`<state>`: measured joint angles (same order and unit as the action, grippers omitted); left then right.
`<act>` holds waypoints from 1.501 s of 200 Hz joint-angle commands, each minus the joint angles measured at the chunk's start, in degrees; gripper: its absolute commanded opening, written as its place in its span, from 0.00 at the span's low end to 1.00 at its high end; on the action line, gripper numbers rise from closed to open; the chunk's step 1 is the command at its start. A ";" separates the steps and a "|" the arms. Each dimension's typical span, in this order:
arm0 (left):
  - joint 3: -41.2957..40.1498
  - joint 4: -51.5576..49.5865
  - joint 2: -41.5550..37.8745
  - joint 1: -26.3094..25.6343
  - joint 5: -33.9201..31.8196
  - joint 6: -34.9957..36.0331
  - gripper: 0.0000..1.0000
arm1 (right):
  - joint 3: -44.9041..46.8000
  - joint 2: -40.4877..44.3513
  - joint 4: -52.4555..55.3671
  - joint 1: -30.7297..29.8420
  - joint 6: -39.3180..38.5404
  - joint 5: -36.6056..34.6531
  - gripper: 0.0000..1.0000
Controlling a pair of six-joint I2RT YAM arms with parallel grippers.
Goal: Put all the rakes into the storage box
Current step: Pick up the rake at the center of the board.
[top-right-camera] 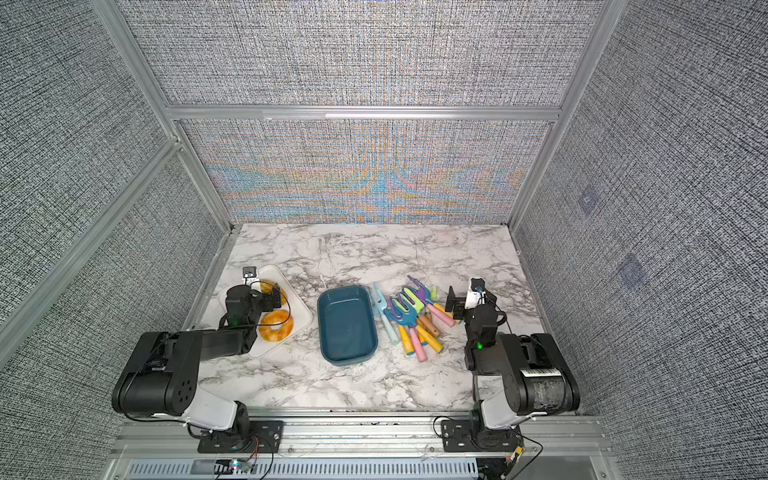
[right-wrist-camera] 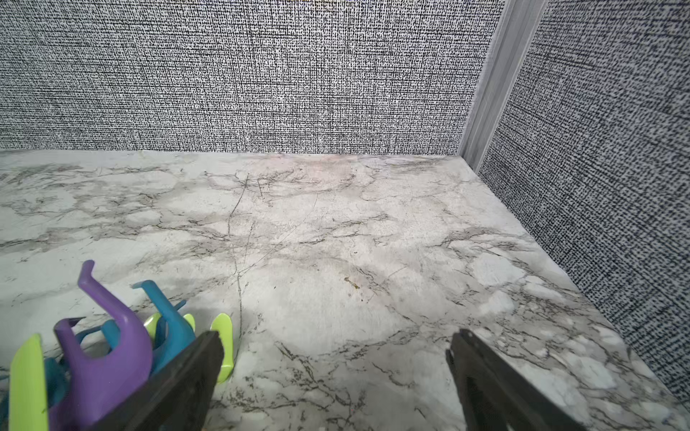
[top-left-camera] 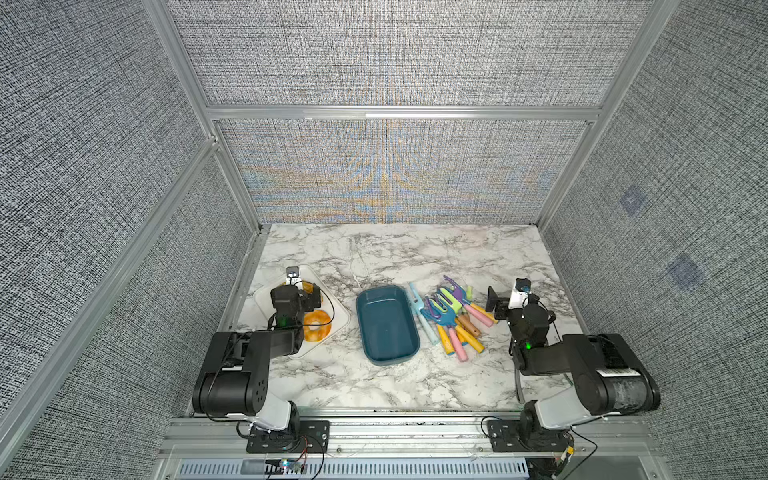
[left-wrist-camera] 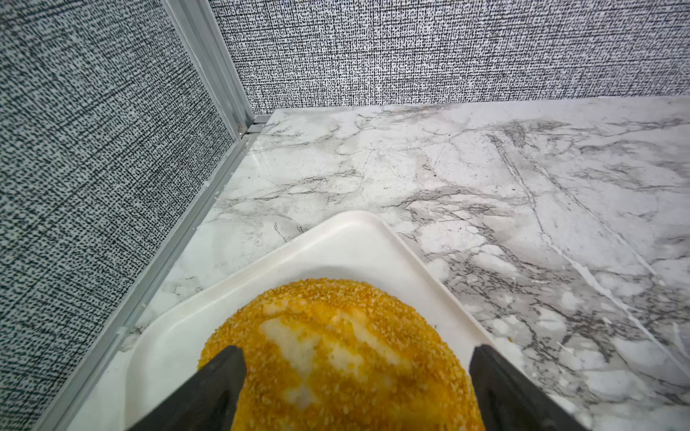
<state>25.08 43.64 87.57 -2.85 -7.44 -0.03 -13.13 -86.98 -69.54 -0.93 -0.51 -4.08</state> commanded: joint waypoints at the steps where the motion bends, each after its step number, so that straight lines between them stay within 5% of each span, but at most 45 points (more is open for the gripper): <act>1: 0.14 0.04 -0.27 0.01 1.15 0.39 0.99 | -0.05 0.06 -0.83 -0.04 -0.06 0.03 0.99; 145: 0.14 -0.04 -0.37 -0.01 1.17 0.38 0.99 | -0.20 0.30 -0.73 -0.17 -0.48 0.64 0.99; 162: 0.14 -0.13 -0.25 0.10 1.20 0.30 0.99 | -2.25 2.80 4.90 -1.10 -2.19 1.78 0.99; 181: 0.07 0.02 -1.37 0.02 2.37 1.18 0.99 | -9.88 8.04 24.08 -2.22 0.47 -0.66 0.99; 218: 7.85 -21.57 -12.11 -0.40 -3.62 -2.87 0.99 | -12.44 15.24 32.15 -6.09 1.21 1.01 0.99; 300: 0.23 -29.55 -35.28 -0.86 13.25 -27.94 0.99 | -20.48 26.49 65.65 -8.17 22.99 -3.78 0.99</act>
<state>27.31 19.53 57.52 -3.51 -1.43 -16.62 -34.30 -61.71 -17.80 -9.54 13.17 -4.99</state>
